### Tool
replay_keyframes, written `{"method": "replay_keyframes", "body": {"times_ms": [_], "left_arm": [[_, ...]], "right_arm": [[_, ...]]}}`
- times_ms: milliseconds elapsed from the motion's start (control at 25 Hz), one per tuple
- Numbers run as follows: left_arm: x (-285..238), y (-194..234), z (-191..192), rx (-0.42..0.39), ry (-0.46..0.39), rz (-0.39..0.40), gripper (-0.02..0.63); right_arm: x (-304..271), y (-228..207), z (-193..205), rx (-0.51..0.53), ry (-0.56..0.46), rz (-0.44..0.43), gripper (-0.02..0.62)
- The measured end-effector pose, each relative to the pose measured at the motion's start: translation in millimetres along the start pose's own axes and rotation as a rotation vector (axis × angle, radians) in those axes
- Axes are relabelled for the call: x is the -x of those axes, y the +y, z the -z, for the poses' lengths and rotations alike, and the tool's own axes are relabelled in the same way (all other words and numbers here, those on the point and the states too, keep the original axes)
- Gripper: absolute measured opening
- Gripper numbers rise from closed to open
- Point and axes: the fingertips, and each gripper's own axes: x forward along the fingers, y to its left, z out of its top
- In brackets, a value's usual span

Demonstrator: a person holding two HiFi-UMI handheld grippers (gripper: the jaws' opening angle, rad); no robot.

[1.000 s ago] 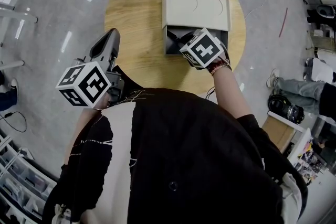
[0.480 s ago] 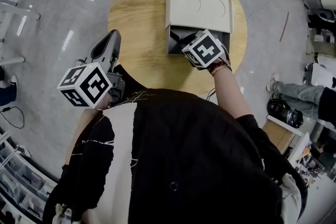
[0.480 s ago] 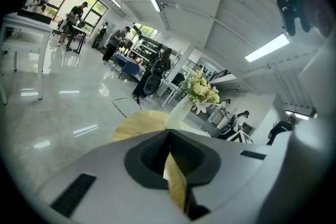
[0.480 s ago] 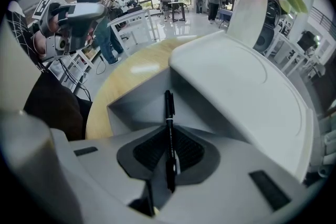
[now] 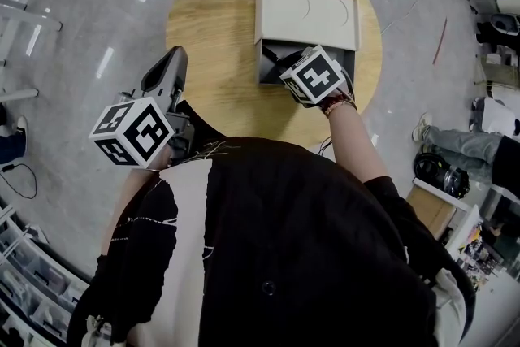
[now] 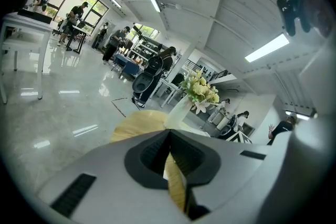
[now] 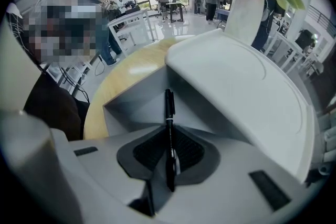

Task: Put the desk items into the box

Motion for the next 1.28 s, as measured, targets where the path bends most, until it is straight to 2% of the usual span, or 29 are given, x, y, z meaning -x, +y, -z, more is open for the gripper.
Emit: {"method": "replay_keyframes", "body": {"times_ms": [280, 600, 800, 1040, 1200, 1280], "left_arm": [[-1.5, -3.3, 0.5, -0.002, 0.003, 0.002, 0.009], [-8.3, -10.8, 1.3, -0.015, 0.016, 0.000, 0.009], [-5.2, -11.0, 0.9, -0.031, 0.035, -0.023, 0.009], [3.3, -12.1, -3.5, -0.065, 0.051, -0.058, 0.009], [2.0, -19.3, 0.7, -0.062, 0.057, -0.047, 0.009], [-4.0, -27.1, 2.0, -0.067, 0.067, -0.012, 0.009]], "right_arm": [[1.1, 2.5, -0.4, -0.014, 0.004, -0.019, 0.054], [-1.4, 2.4, -0.7, 0.022, 0.033, -0.033, 0.051], [-1.7, 1.7, -0.6, 0.065, 0.054, -0.027, 0.049], [-1.9, 4.4, -2.3, 0.071, 0.057, -0.039, 0.048], [-1.5, 4.2, -4.9, 0.096, 0.065, -0.042, 0.048], [-2.9, 5.1, -4.5, 0.083, 0.068, -0.039, 0.049]]}}
